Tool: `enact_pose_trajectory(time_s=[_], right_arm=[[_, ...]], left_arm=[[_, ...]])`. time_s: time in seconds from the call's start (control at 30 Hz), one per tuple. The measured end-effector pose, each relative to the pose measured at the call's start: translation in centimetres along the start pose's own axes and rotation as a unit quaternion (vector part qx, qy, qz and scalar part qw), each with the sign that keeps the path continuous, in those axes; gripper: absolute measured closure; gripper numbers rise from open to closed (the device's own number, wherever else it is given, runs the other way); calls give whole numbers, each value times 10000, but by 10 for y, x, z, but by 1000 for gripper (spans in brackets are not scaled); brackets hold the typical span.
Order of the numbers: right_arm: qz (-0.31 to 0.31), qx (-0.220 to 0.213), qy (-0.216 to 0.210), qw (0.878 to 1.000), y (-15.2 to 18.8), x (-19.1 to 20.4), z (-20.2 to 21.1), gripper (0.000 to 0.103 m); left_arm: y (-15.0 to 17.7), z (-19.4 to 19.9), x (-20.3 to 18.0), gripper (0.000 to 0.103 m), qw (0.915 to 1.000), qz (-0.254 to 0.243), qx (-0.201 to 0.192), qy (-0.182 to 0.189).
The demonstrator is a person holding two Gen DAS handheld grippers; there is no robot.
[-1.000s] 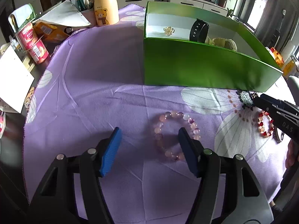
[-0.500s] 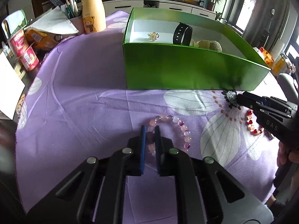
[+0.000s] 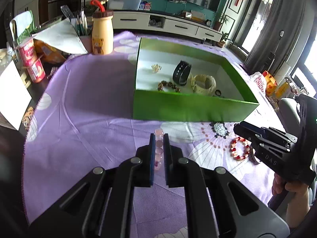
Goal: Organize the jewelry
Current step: 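Carry the brooch and pink bracelet into the green box and open both tools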
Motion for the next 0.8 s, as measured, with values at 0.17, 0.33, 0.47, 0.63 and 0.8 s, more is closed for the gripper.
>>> enact_pose_trajectory(time_s=[0.17,0.33,0.47,0.63,0.8], right_arm=[[19,-140,-93,9999,-6,6,14,83],[37,-300,-186,9994,-17,13,26,83],[44,-429,-259,9987,-28,14,35,83],[24,-559,-268,9981,-42,11,42,83],[-109,-639,-211,9977,-58,-3,40,83]], left_arm=[[-15,16,-2,96,9998,33,-163,114],[-32,31,-6,96,9993,29,-320,205],[-47,38,-8,96,9988,45,-386,283],[-68,41,-11,96,9986,-29,-474,249],[-88,37,-11,96,9983,-14,-532,239]])
Point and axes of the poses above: each gripper's, at about its wrist camera, not at the fingertips, and z roughly against the way its jaws point, x to its left, y to its underside, the point moved 6 cm from there along -z, roughly the way its jaws point
